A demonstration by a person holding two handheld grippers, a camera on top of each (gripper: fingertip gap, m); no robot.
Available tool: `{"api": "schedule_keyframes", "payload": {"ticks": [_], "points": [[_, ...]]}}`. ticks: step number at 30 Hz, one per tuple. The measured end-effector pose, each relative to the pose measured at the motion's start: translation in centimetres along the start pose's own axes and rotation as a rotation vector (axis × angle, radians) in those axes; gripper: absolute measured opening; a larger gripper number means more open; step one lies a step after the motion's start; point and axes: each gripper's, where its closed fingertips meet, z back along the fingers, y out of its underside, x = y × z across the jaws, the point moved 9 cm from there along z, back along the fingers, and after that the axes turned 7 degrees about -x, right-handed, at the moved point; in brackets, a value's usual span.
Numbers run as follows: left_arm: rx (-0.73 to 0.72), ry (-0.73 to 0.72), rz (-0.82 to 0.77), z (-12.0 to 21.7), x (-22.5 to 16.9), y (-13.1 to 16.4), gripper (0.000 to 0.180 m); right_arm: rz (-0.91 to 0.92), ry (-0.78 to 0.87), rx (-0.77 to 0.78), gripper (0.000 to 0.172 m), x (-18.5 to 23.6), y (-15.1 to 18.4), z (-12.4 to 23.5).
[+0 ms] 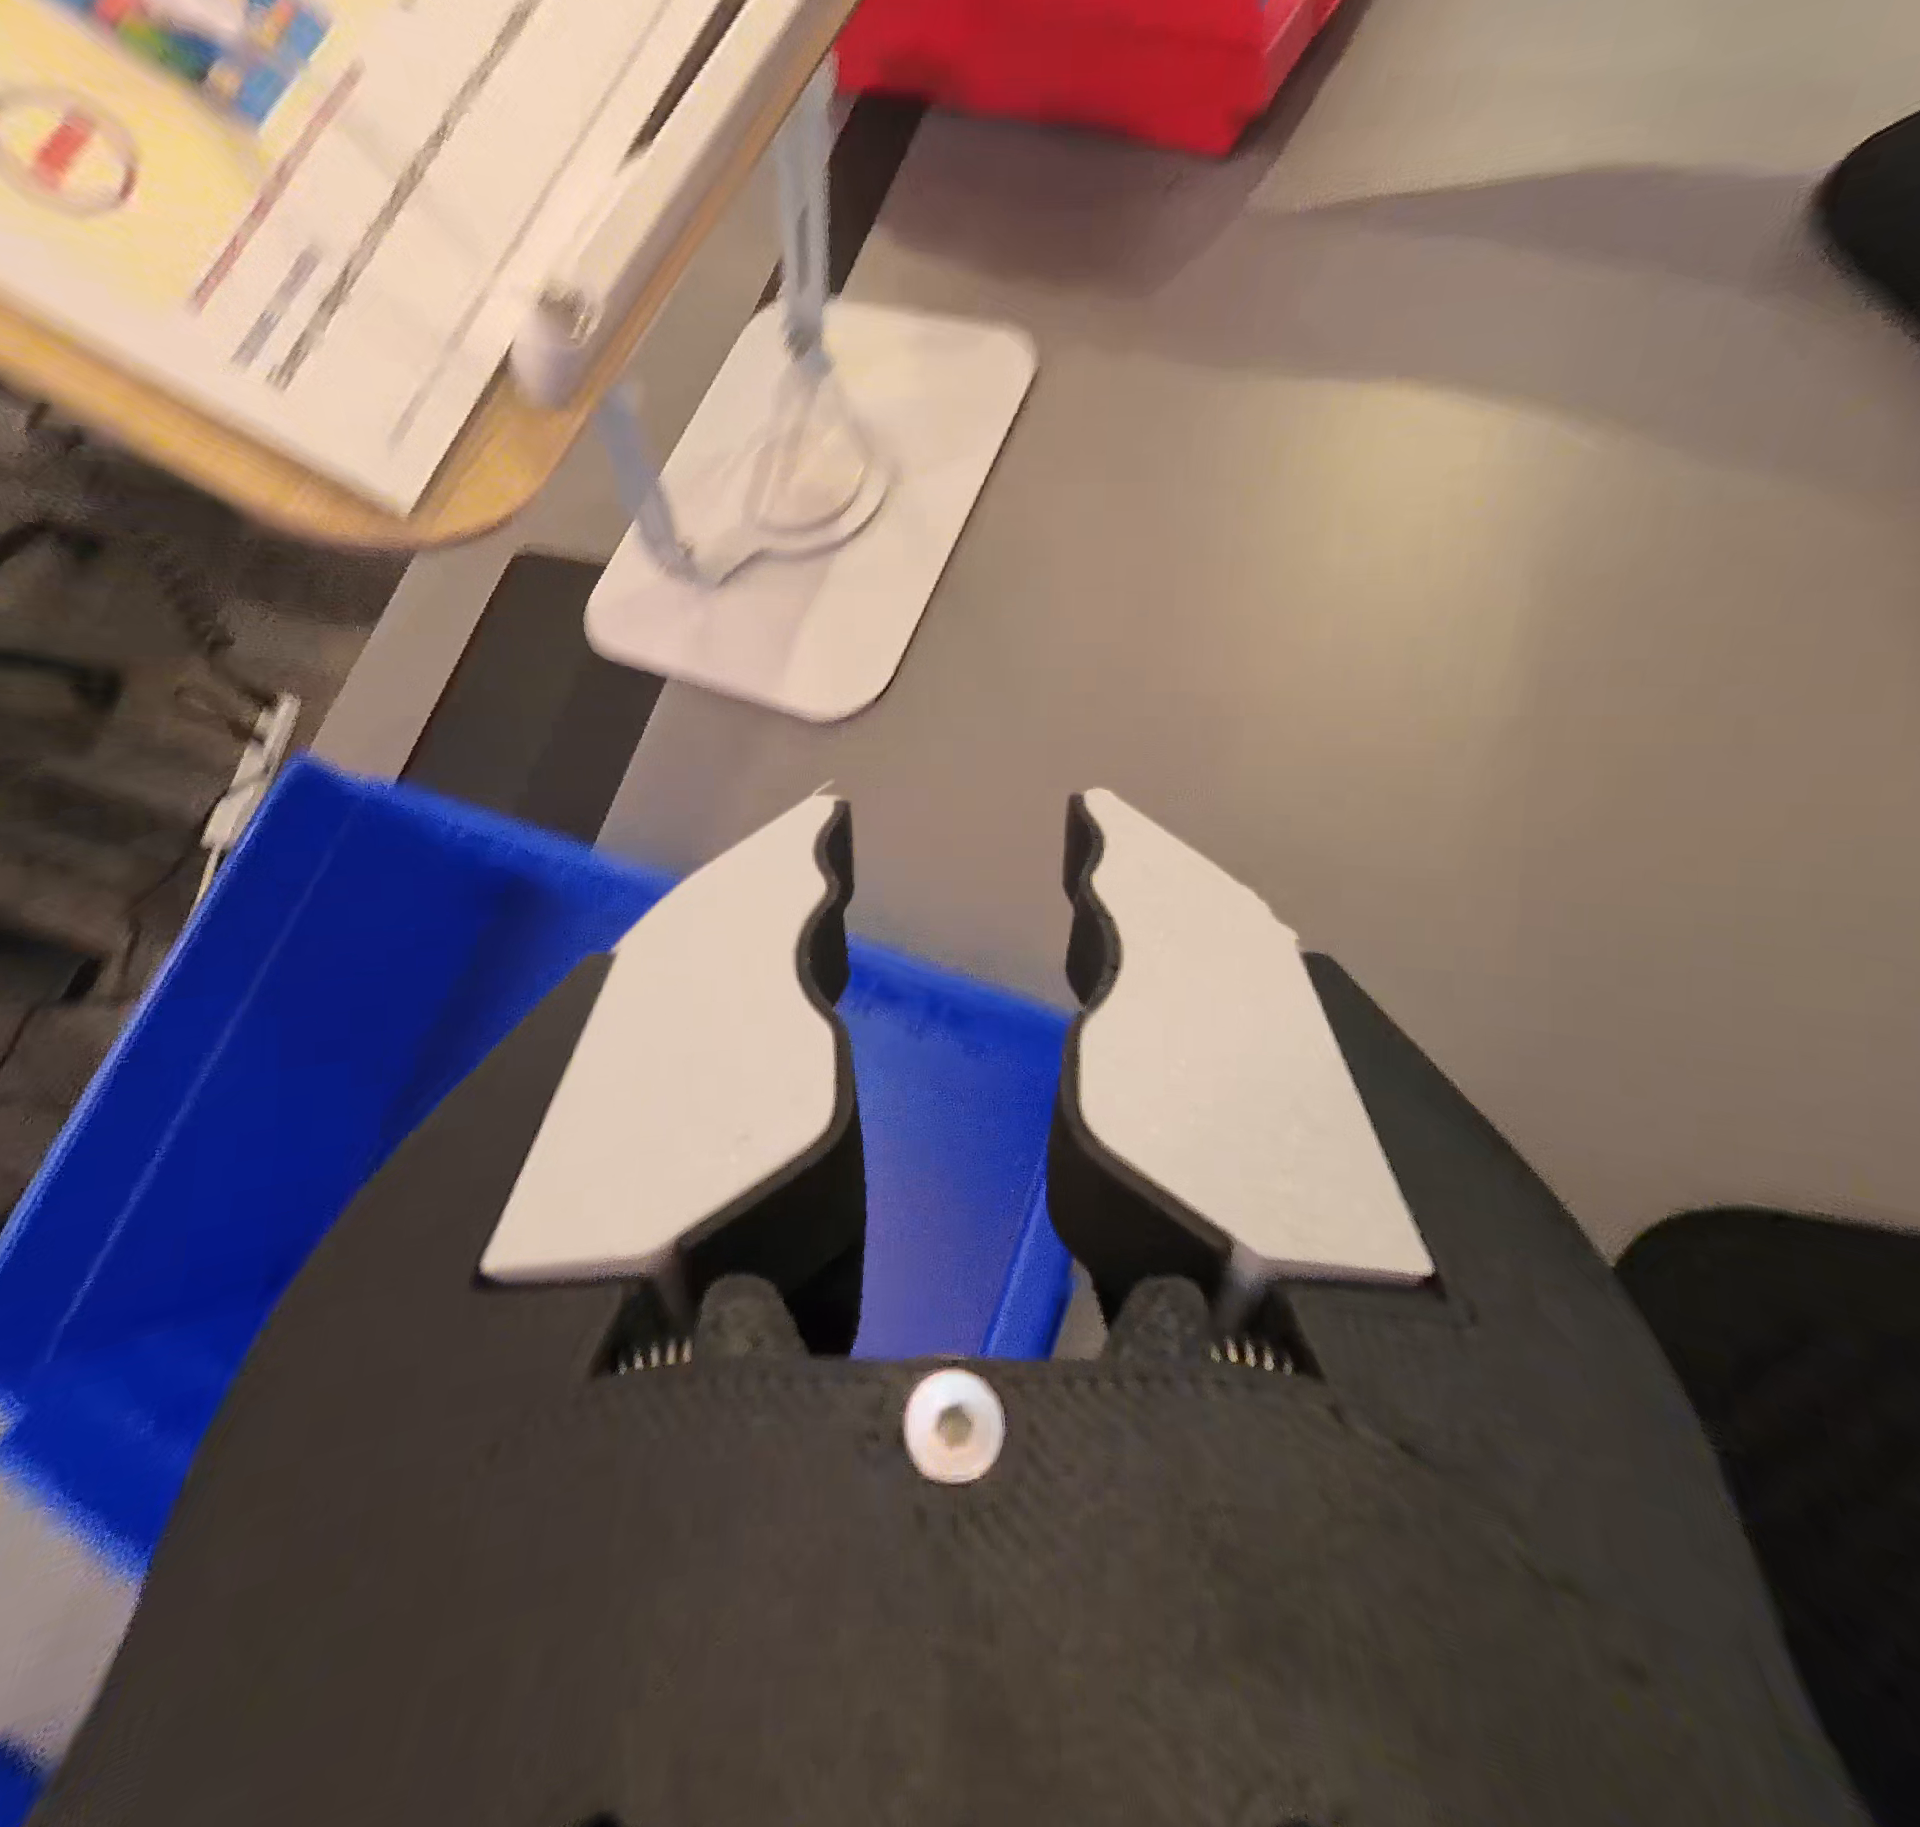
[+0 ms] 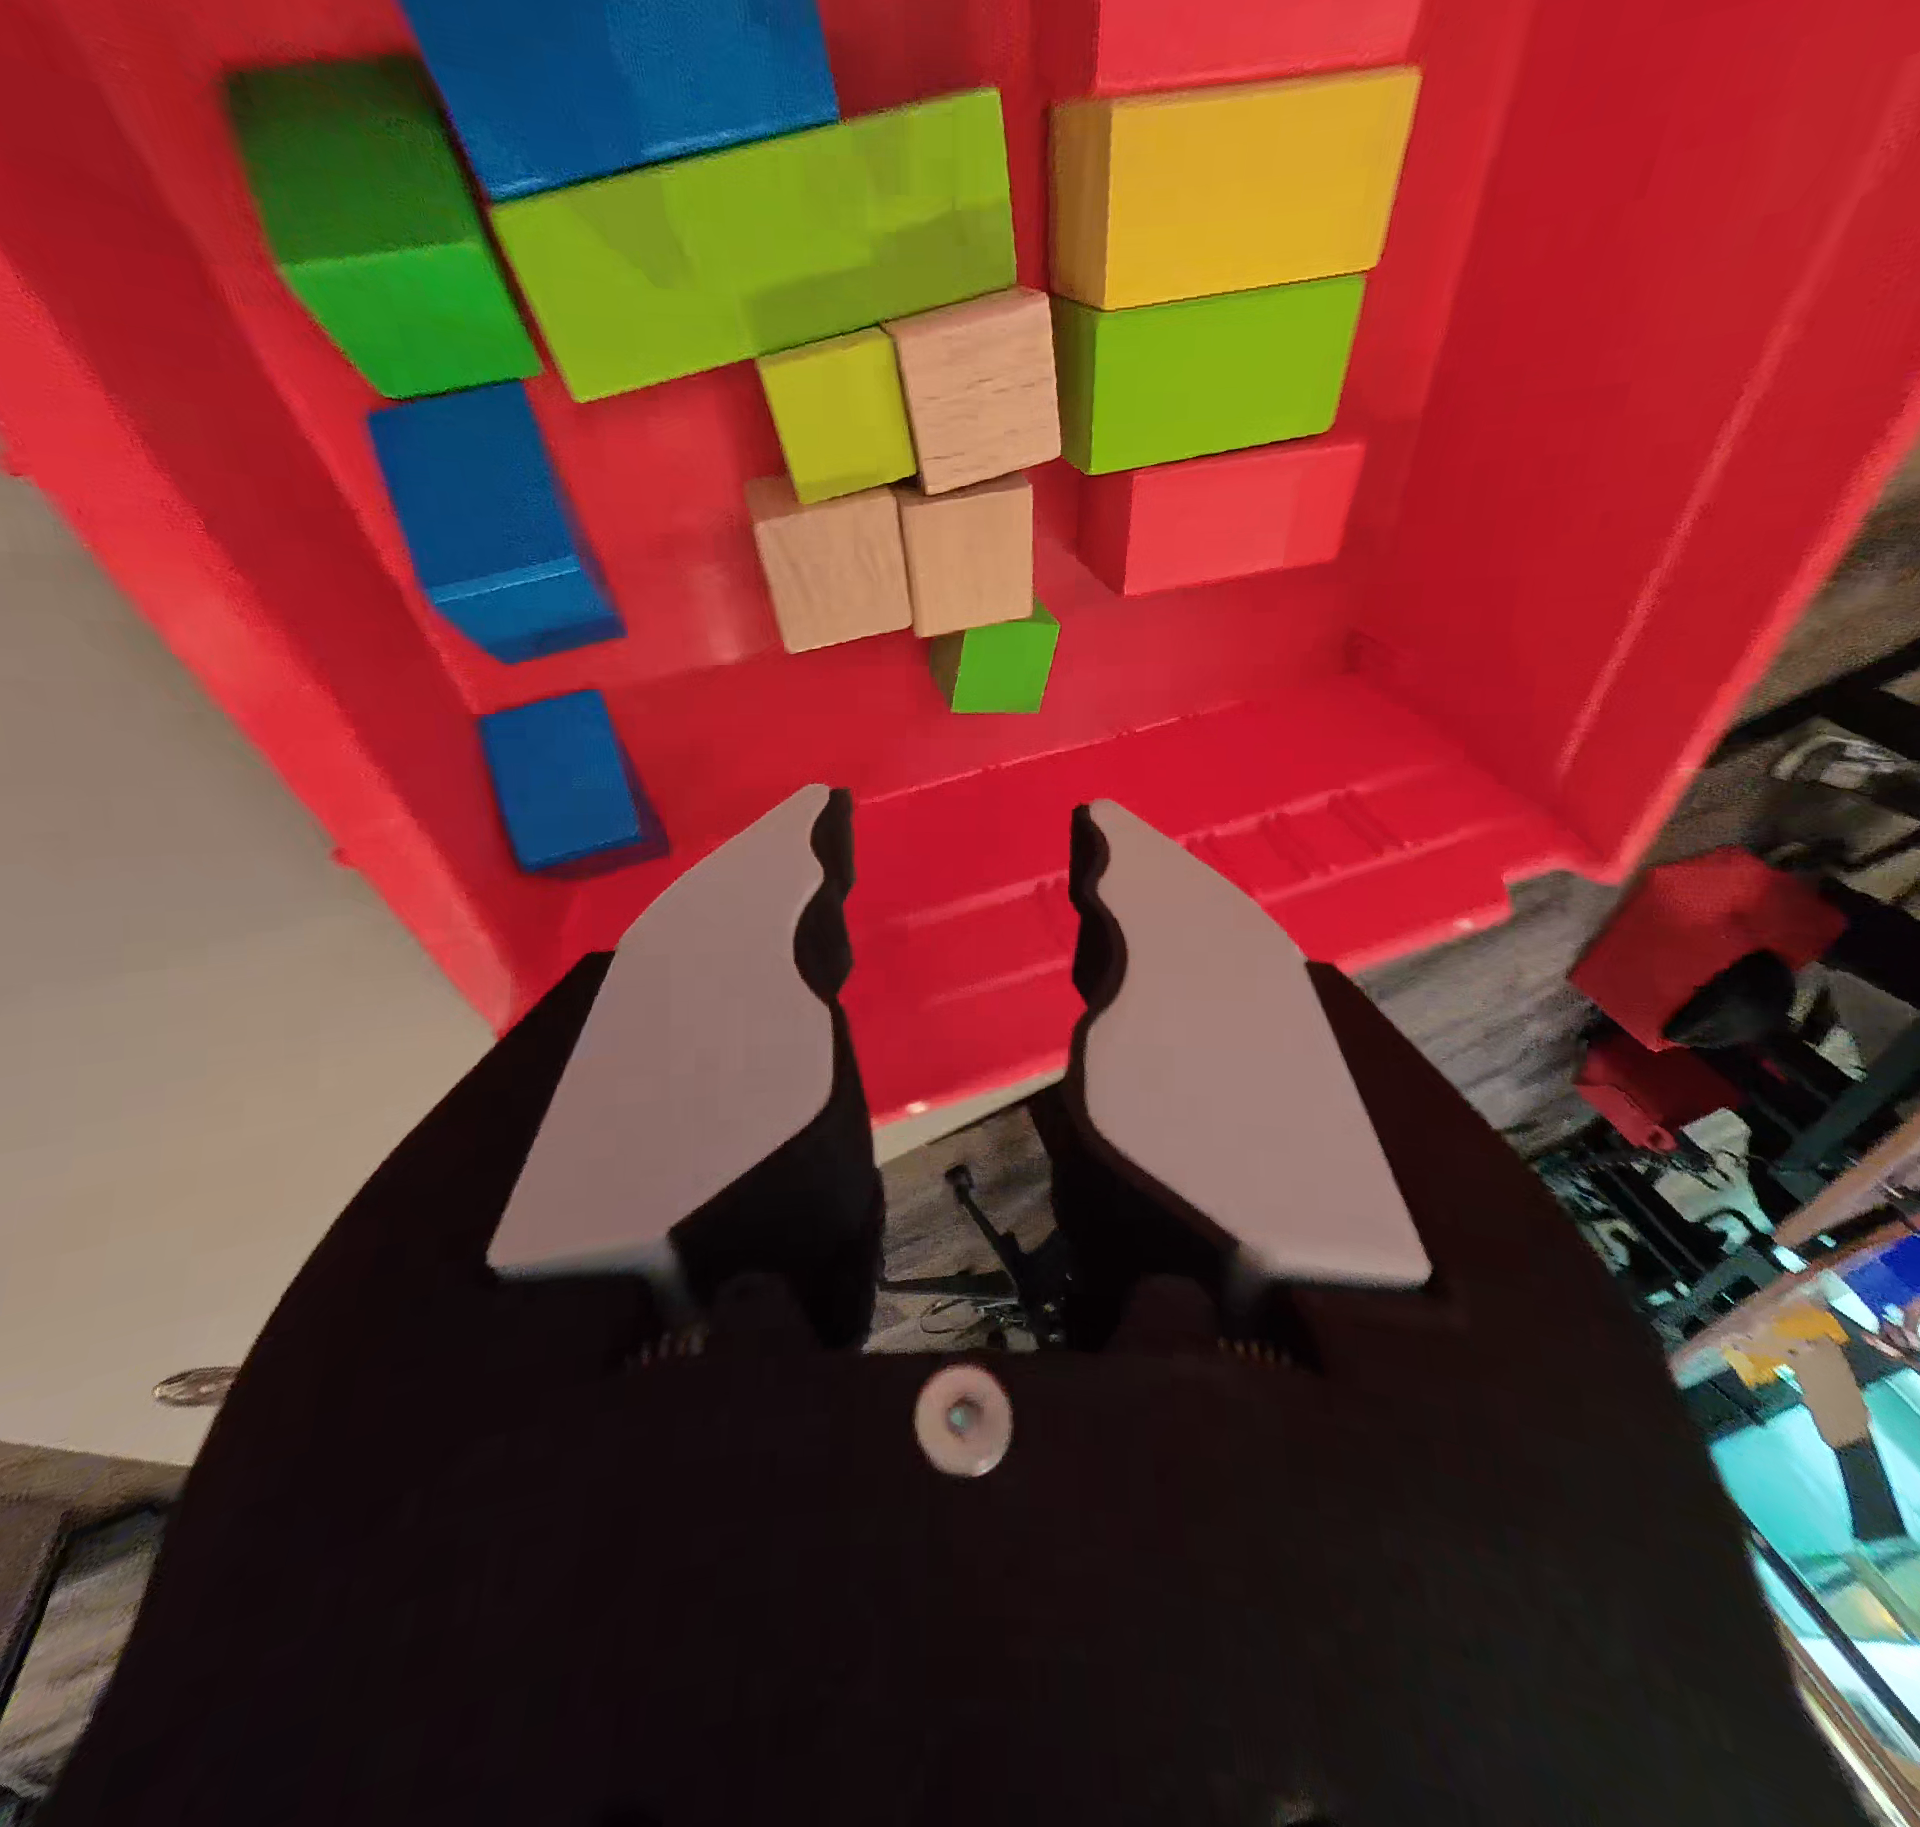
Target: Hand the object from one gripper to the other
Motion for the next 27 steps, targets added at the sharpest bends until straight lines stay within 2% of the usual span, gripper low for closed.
{"api": "schedule_keyframes", "payload": {"ticks": [4, 10, 16, 20, 22, 25, 27], "points": [[0.185, -0.022, 0.030, 0.2, 2.4, 4.2, 0.048, 0.045, 0.104, -0.011, 0.034, 3.8, -0.9, 3.6], [0.428, -0.001, -0.086, -2.8, 4.6, 8.6, 0.055, 0.105, 0.147, -0.006, 0.029, 9.1, -2.4, 7.6], [0.464, 0.050, 0.012, -6.8, 7.3, 11.2, 0.059, 0.149, 0.170, -0.038, 0.026, 12.7, -5.0, 10.1], [0.461, 0.031, 0.153, -8.9, 7.8, 12.5, 0.056, 0.183, 0.185, -0.046, 0.026, 14.4, -6.8, 10.8], [0.476, 0.007, 0.173, -9.4, 7.9, 13.0, 0.036, 0.199, 0.191, -0.051, 0.025, 14.8, -7.6, 11.0], [0.456, -0.023, 0.193, -9.2, 8.0, 13.1, 0.031, 0.202, 0.183, -0.118, 0.025, 15.6, -9.6, 11.6], [0.421, -0.047, 0.194, -8.0, 7.9, 12.6, 0.031, 0.213, 0.172, -0.242, 0.027, 16.5, -12.0, 12.5]]}}
